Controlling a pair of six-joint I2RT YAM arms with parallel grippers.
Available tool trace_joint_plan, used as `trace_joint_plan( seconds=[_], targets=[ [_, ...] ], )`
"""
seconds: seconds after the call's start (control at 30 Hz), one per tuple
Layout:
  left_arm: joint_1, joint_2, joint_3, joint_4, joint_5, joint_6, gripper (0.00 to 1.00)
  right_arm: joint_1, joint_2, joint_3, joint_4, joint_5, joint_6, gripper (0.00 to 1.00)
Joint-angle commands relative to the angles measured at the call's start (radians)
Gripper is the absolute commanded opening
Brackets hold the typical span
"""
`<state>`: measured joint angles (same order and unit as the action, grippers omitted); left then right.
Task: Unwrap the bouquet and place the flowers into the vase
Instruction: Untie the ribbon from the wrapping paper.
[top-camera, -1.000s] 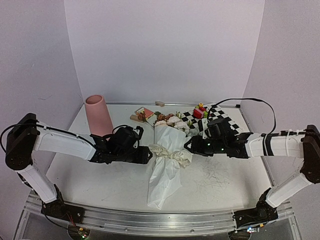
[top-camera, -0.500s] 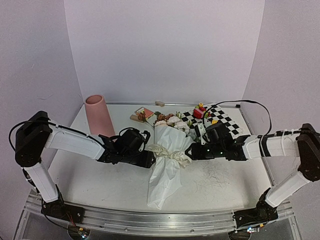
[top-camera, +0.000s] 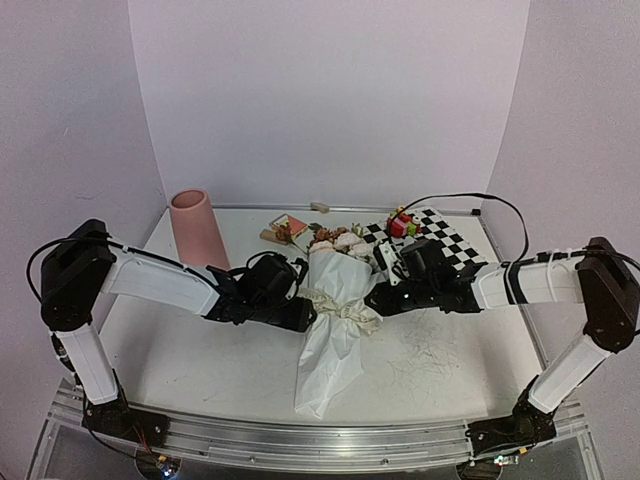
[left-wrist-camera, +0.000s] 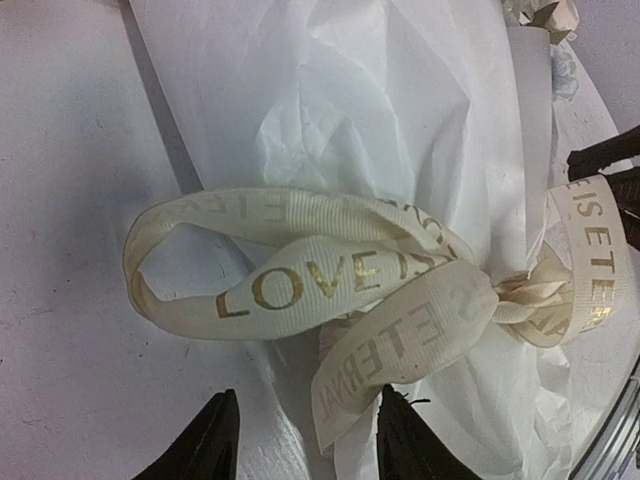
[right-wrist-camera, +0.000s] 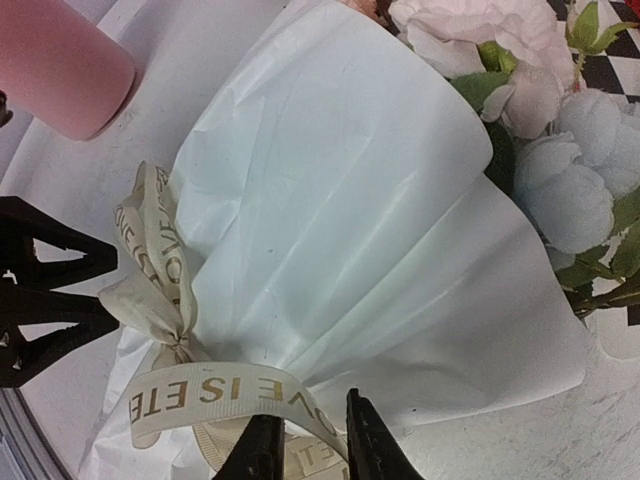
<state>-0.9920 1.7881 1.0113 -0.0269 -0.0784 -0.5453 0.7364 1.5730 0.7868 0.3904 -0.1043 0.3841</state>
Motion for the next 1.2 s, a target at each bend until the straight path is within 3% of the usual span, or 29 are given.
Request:
trace_joint_plan(
  seconds=[0.0,0.1,0.33,0.63,0.77,0.87,1.17],
  targets=[
    [0.001,0.028,0.049,-0.002,0.002,0.019,0.46,0.003,-0.004,0.028,-0.013,-0.003,-0.022,0.07],
    [0.001,0.034,0.055,-0.003,0.001,0.019,0.46,0.002,-0.028,0.017,-0.019,0.012,-0.017,0.0],
    [0.001,0.042,0.059,-0.002,-0.001,0.018,0.45,0.003,-0.039,0.003,-0.026,0.026,-0.015,0.0],
    [-0.004,0.067,0.062,-0.003,0.011,0.006,0.34,0.002,-0.066,-0.013,-0.03,0.031,0.001,0.0],
    [-0.006,0.073,0.073,-0.003,0.007,0.01,0.21,0.002,-0.07,-0.014,-0.03,0.03,0.004,0.0],
    [-0.007,0.059,0.077,-0.005,-0.012,0.013,0.01,0.002,-0.076,-0.014,-0.032,0.044,0.012,0.0],
    [-0.023,-0.067,0.057,-0.063,-0.117,0.018,0.0,0.001,-0.144,-0.026,-0.065,0.148,0.03,0.0]
  ],
)
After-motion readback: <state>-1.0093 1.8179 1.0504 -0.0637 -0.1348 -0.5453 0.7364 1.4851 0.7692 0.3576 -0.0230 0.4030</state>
